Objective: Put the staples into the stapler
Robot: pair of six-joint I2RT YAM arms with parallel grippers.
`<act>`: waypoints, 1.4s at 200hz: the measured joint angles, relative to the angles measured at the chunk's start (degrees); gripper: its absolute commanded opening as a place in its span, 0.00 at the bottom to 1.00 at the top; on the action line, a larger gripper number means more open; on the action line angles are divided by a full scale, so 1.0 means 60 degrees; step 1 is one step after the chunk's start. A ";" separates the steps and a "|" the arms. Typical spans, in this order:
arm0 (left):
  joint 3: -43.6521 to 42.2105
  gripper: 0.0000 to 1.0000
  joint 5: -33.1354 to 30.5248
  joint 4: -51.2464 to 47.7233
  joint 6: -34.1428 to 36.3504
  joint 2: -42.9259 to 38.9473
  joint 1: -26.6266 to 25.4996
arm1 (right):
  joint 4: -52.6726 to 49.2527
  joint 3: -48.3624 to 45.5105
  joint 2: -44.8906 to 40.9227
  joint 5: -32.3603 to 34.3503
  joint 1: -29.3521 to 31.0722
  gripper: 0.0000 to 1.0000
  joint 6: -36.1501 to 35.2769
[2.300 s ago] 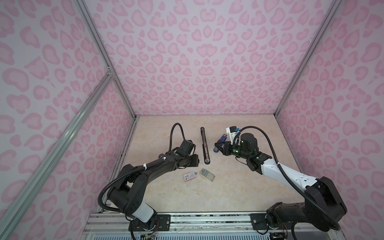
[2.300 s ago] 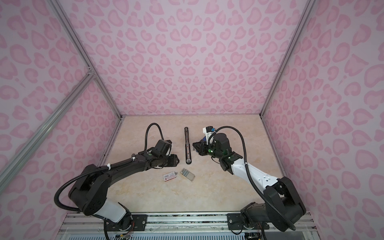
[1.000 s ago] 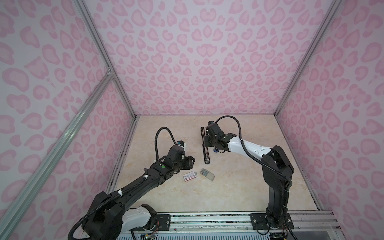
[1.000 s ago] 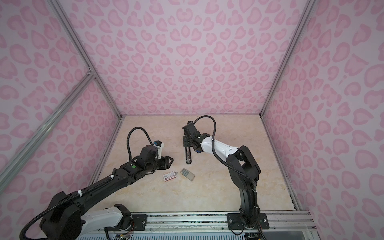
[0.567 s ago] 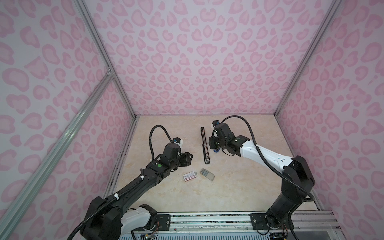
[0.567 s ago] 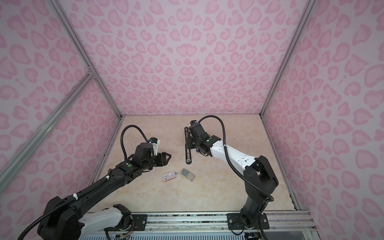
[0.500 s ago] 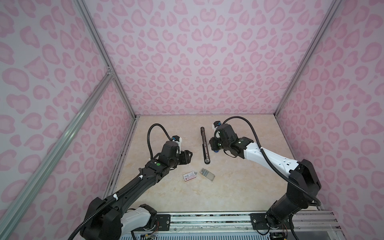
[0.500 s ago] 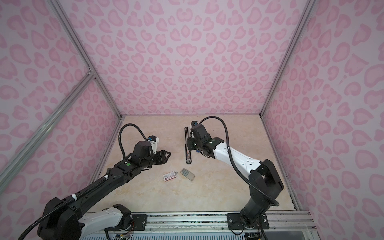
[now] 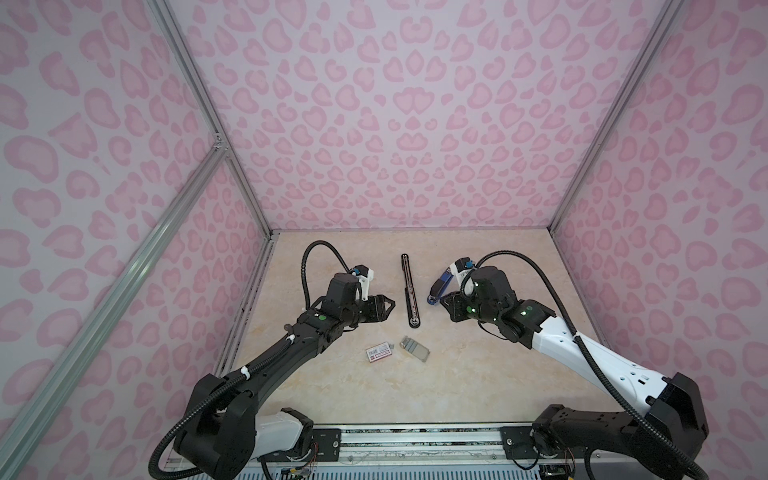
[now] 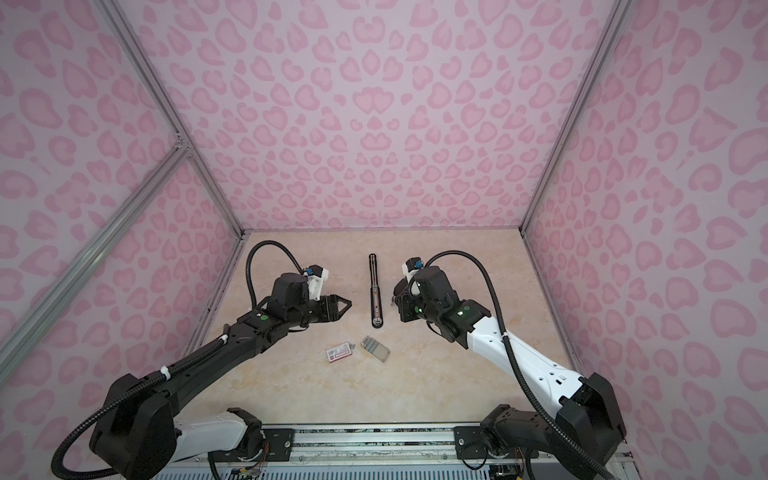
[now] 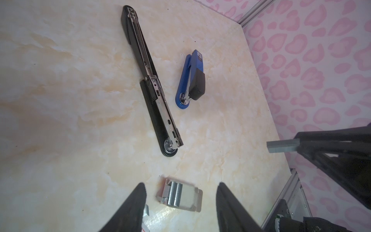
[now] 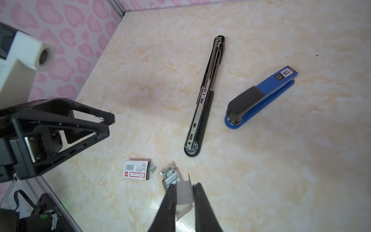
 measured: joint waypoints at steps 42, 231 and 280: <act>0.0022 0.59 0.0852 0.0401 0.0076 0.0302 -0.0361 | -0.0055 -0.0342 -0.0273 -0.0568 0.0022 0.19 0.0025; 0.0674 0.57 0.1464 0.0408 0.0390 0.1592 -0.1406 | 0.0291 -0.0277 0.0051 -0.1905 0.0444 0.18 0.0259; 0.0674 0.57 0.1523 0.0404 0.0390 0.1650 -0.1639 | 0.0546 -0.0204 0.0102 -0.2044 0.0437 0.18 0.0310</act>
